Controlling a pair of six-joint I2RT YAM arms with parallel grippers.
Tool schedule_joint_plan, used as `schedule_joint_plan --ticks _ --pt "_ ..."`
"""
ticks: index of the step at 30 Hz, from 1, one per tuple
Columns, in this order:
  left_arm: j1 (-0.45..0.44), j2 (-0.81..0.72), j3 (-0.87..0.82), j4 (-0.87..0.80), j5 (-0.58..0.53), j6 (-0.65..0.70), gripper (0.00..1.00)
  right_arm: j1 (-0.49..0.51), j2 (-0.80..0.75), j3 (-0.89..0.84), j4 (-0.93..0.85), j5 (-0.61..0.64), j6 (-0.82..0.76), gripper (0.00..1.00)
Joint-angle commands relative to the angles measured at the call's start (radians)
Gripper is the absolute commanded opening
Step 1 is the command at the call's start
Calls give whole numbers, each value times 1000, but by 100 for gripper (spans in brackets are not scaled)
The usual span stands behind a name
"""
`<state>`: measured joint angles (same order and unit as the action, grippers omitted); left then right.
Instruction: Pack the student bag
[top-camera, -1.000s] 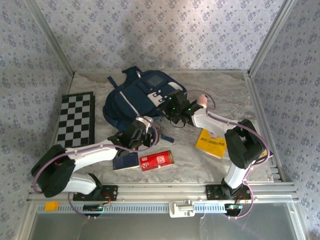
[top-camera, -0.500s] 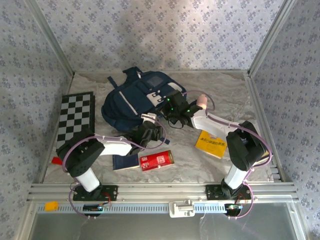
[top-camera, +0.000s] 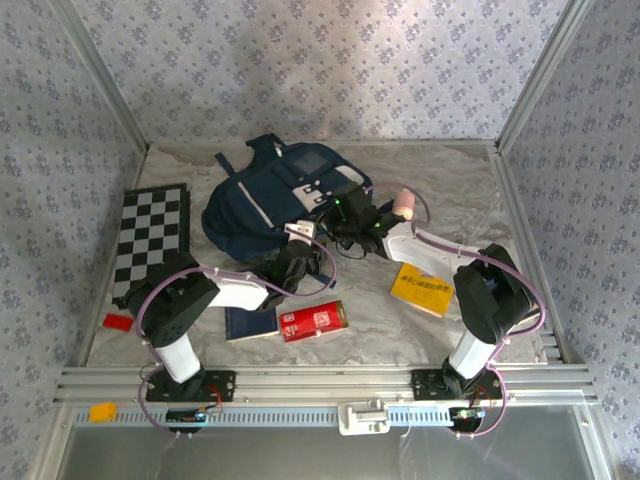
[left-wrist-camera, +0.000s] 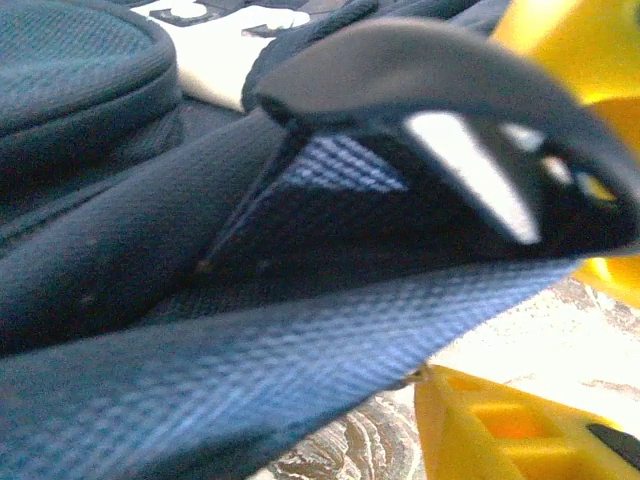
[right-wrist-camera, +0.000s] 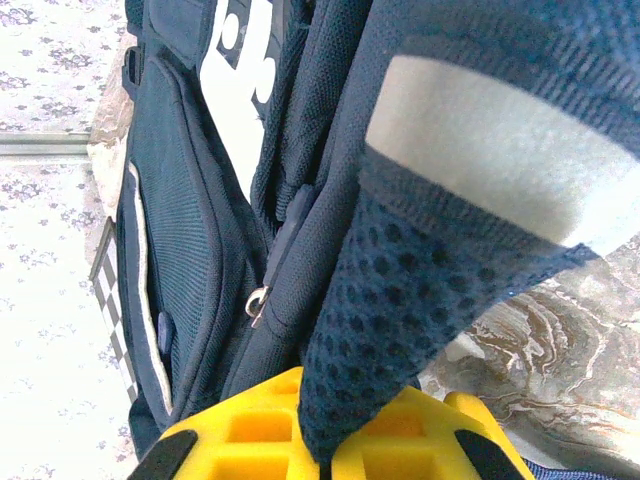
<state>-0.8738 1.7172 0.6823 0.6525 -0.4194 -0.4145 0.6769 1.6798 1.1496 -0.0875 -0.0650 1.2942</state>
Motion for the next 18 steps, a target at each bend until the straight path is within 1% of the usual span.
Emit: schedule_joint_plan --ticks 1,5,9,11,18 --pt "-7 -5 47 82 -6 43 38 23 -25 -1 31 -11 11 0" --pt "-7 -17 41 95 4 64 24 24 -22 1 23 -4 7 0" --pt "-6 -33 38 90 22 79 7 23 -19 3 23 -4 5 0" --pt "-6 -46 36 85 37 86 1 20 -19 4 22 -2 1 0" --pt "0 -97 26 -11 50 69 0 7 -29 13 9 -5 -10 0"
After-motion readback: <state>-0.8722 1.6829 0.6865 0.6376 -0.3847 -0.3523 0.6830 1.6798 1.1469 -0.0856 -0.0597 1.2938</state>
